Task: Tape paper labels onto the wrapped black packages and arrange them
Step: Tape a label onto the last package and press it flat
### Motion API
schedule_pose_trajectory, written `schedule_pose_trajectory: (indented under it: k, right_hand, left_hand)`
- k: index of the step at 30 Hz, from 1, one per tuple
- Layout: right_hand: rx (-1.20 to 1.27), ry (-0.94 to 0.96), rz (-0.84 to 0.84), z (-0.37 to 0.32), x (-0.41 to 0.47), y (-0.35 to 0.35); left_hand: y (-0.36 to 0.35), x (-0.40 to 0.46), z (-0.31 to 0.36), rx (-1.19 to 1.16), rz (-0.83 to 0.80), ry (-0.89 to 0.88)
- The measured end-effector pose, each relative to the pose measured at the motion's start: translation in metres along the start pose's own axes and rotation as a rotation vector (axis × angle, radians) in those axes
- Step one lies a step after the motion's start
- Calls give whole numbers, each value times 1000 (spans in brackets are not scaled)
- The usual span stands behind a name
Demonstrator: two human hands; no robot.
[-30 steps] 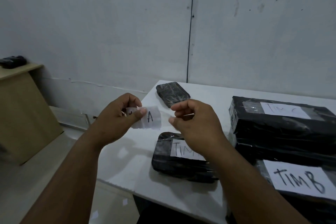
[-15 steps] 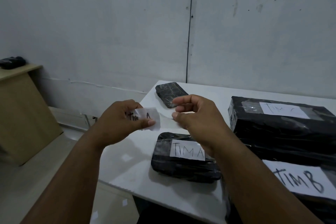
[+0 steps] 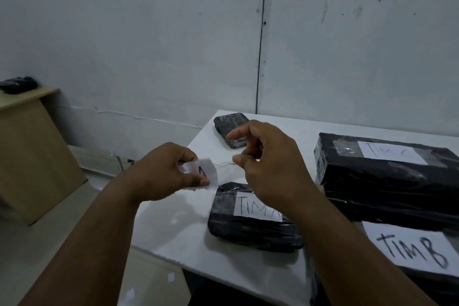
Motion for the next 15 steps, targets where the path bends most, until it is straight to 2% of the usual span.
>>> schedule_pose_trajectory:
  k: [5, 9, 12, 15]
  right_hand:
    - [52, 86, 71, -3, -2, -3]
    - [37, 111, 33, -5, 0, -3]
    - [-22, 53, -29, -1, 4, -3]
    - [-145, -95, -148, 8, 8, -6]
  left_hand:
    - [4, 0, 0, 12, 61, 3]
    - [8, -3, -3, -27, 101, -4]
    - [9, -6, 3, -55, 82, -15]
    - [9, -7, 7, -105, 45, 11]
Point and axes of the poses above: each hand's wrist, its own x-axis towards the middle knuckle, its own y-axis out of the back of the hand, z = x × y, the point moved 6 cm from there along x, towards the middle knuckle, and after that the axes turned 8 degrees about -z, right-handed, at the moved point
